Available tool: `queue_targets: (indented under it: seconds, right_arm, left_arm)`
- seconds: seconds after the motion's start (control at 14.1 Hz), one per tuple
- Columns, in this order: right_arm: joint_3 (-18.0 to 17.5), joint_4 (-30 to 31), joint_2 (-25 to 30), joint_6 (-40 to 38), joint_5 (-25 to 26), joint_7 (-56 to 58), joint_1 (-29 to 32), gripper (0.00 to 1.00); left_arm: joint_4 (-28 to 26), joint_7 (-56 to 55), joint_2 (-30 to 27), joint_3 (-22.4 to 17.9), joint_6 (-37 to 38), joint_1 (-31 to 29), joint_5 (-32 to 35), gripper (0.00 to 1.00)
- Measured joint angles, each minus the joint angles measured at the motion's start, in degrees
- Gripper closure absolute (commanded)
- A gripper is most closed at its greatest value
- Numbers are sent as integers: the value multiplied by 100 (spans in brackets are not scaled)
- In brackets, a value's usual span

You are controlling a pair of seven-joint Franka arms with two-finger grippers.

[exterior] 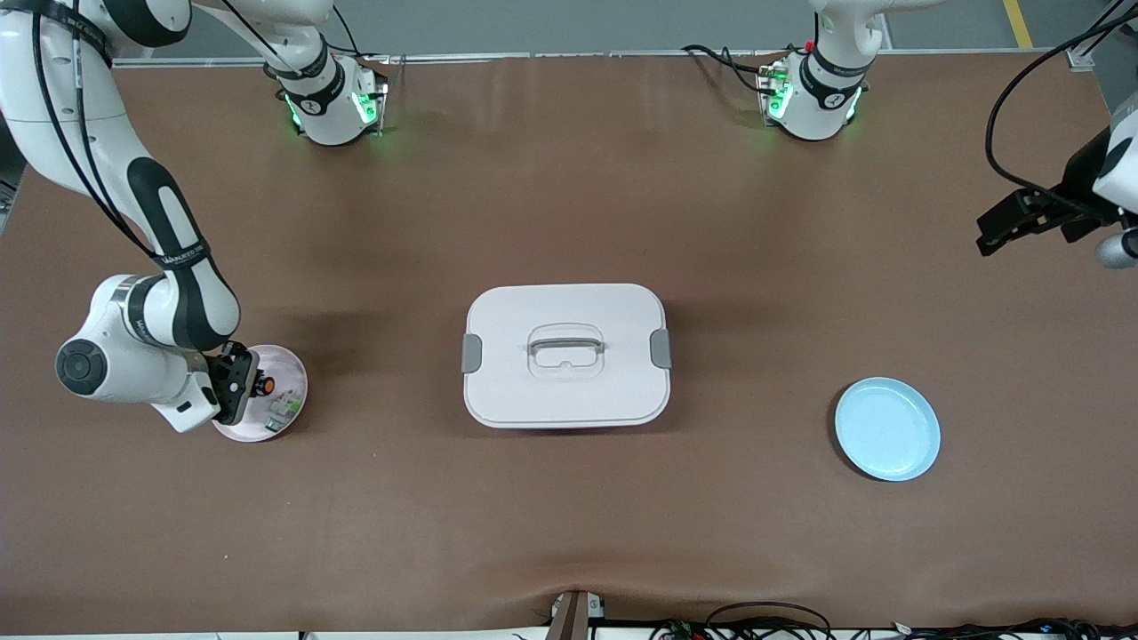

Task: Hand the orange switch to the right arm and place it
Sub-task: 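Lower the switch onto the white plate and open the right gripper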

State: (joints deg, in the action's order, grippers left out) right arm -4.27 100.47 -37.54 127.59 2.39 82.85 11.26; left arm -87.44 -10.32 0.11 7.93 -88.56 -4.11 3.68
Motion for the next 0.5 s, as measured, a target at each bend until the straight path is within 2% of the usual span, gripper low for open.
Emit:
queue_targets:
  seconds: [0.07, 0.14, 0.21, 0.28, 0.5]
  right_arm:
    - [1, 0, 0, 5, 3, 0, 0, 79]
    - [2, 0, 0, 13, 4, 0, 0, 54]
    - [2, 0, 0, 23, 5, 0, -1, 13]
    - [2, 0, 0, 33, 5, 0, -1, 0]
    - [7, -1, 0, 91, 8, 3, -1, 0]
  left_arm:
    - [-105, 57, -101, -33, -24, 5, -15, 0]
    - [-194, 85, -196, -58, -36, 36, -18, 0]
    - [-258, 89, -277, -110, -39, 102, -18, 0]
    - [-305, 90, -333, -151, -40, 143, -18, 0]
    - [-345, 108, -367, -187, -41, 148, -18, 0]
